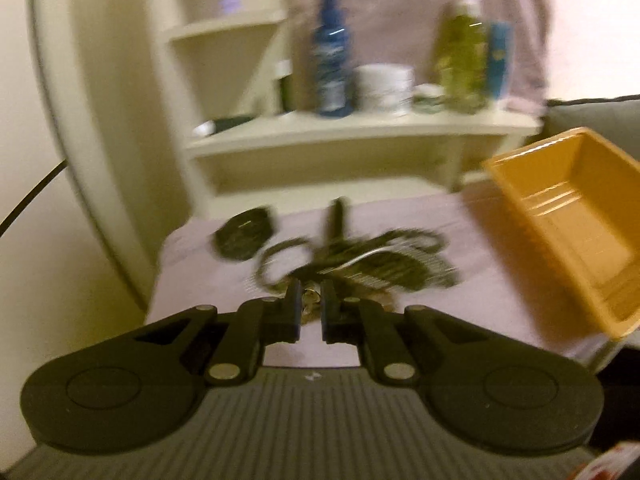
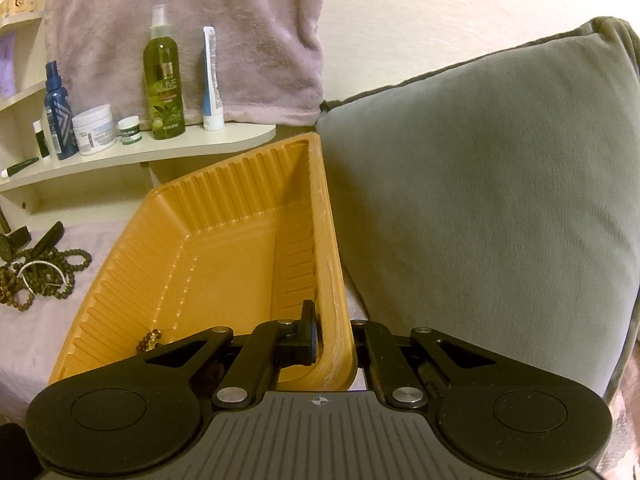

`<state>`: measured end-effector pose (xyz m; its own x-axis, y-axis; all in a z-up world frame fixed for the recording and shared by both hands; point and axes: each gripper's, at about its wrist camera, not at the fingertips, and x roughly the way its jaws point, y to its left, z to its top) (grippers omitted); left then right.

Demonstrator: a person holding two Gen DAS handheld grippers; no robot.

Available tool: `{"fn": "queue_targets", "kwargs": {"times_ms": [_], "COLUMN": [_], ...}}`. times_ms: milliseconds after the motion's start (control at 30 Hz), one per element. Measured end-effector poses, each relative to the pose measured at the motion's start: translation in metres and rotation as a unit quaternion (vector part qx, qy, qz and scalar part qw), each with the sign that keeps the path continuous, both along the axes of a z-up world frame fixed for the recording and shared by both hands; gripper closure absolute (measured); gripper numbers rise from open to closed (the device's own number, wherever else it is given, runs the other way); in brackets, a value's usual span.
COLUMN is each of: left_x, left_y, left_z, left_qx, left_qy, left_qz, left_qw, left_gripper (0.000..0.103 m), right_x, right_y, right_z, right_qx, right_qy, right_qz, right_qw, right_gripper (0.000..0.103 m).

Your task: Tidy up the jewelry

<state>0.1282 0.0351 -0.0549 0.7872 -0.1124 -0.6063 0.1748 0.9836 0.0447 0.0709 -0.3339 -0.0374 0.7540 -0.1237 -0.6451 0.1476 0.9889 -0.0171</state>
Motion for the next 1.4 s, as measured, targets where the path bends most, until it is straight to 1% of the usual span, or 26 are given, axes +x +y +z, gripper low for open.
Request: {"fn": "queue_targets", "kwargs": {"times_ms": [67,133,200,300,433,633,867,900,933,967,1100,1233,1400], "left_x": [-0.003,-0.004,-0.005,-0.008,-0.015,-0.024,-0.025,-0.024,-0.025,-0.026,-0.03,-0.035,-0.035], "left_y": [-0.018,-0.038,-0.06,-0.092,-0.134,-0.167,-0.175,-0.176,-0.175,-0.175,-0.169,-0.152,-0.115], "left_z": [0.008,0.014,0.017,0.017,0.014,0.005,-0.007,-0.009,-0.009,-0.008,-0.004,0.001,0.007], "left_qx": [-0.008,-0.026,-0.045,-0.063,-0.068,-0.068,-0.067,-0.066,-0.066,-0.064,-0.058,-0.05,-0.046], "left_qy": [-0.005,-0.006,-0.004,0.001,0.005,0.021,0.043,0.044,0.042,0.038,0.022,0.006,-0.008], "left_qz": [-0.028,-0.059,-0.09,-0.135,-0.184,-0.226,-0.237,-0.238,-0.237,-0.236,-0.234,-0.209,-0.149], "left_qw": [0.9996,0.9979,0.9949,0.9888,0.9806,0.9715,0.9681,0.9681,0.9684,0.9688,0.9703,0.9765,0.9877], "left_gripper": [0.095,0.095,0.095,0.095,0.095,0.095,0.095,0.092,0.086,0.075,0.075,0.075,0.075], "right_x": [0.0,0.0,0.0,0.0,0.0,-0.002,-0.003,-0.003,-0.003,-0.003,-0.003,-0.003,-0.003], "right_y": [0.0,0.0,0.0,0.001,0.001,0.001,0.001,0.001,0.001,0.001,0.001,0.001,0.0], "right_z": [0.0,0.0,0.0,0.0,0.001,0.001,0.001,0.001,0.001,0.001,0.002,0.001,0.001], "right_qx": [0.0,0.0,0.0,0.0,0.001,0.004,0.007,0.007,0.007,0.007,0.007,0.007,0.007], "right_qy": [0.0,0.0,0.0,-0.001,-0.003,-0.005,-0.005,-0.005,-0.005,-0.005,-0.005,-0.004,-0.005], "right_qz": [0.0,0.0,0.0,0.0,0.001,-0.001,-0.001,-0.001,-0.001,-0.001,-0.001,-0.002,-0.001], "right_qw": [1.0,1.0,1.0,1.0,1.0,1.0,1.0,1.0,1.0,1.0,1.0,1.0,1.0], "right_gripper": [0.099,0.099,0.099,0.099,0.099,0.099,0.099,0.099,0.099,0.099,0.099,0.099,0.099]}}
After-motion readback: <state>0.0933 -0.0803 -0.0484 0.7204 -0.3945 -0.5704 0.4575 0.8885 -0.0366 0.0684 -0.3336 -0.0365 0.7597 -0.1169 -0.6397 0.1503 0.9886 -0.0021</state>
